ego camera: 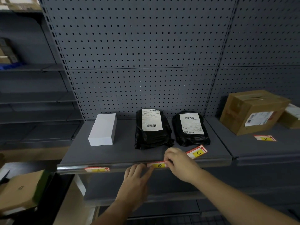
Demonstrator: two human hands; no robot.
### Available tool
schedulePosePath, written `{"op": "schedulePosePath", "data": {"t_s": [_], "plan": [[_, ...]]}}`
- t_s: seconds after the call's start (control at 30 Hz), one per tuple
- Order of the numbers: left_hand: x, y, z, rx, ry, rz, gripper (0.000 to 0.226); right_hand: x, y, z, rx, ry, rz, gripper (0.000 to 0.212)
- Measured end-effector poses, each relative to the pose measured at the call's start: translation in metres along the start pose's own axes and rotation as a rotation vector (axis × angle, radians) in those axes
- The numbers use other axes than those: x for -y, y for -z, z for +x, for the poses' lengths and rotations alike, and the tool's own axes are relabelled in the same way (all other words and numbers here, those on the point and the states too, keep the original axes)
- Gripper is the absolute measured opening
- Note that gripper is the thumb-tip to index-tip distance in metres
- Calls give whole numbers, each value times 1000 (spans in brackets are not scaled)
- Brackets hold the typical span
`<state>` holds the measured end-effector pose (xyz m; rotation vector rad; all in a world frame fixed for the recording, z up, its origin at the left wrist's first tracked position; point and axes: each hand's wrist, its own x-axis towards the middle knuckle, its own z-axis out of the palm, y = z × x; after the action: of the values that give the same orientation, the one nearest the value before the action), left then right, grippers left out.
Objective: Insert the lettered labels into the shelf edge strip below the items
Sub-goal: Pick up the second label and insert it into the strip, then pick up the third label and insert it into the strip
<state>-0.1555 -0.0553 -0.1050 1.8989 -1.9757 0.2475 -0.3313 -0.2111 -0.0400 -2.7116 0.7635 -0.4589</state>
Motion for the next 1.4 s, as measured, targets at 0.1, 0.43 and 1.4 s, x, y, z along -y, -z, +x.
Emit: {"op": "schedulePosePath", "data": {"t_s": [0.1,0.43,1.4], "plan": [[0,1,1,-10,-4,-1,59,-1,-2,-1,24,2,-52,16],[4,-2,3,-32,-31,-24,63,-5,-6,-16,-112,-6,54,16],[-168,-84,111,-178,50,161,44,-149,80,-28,90,-56,-233,39]]}}
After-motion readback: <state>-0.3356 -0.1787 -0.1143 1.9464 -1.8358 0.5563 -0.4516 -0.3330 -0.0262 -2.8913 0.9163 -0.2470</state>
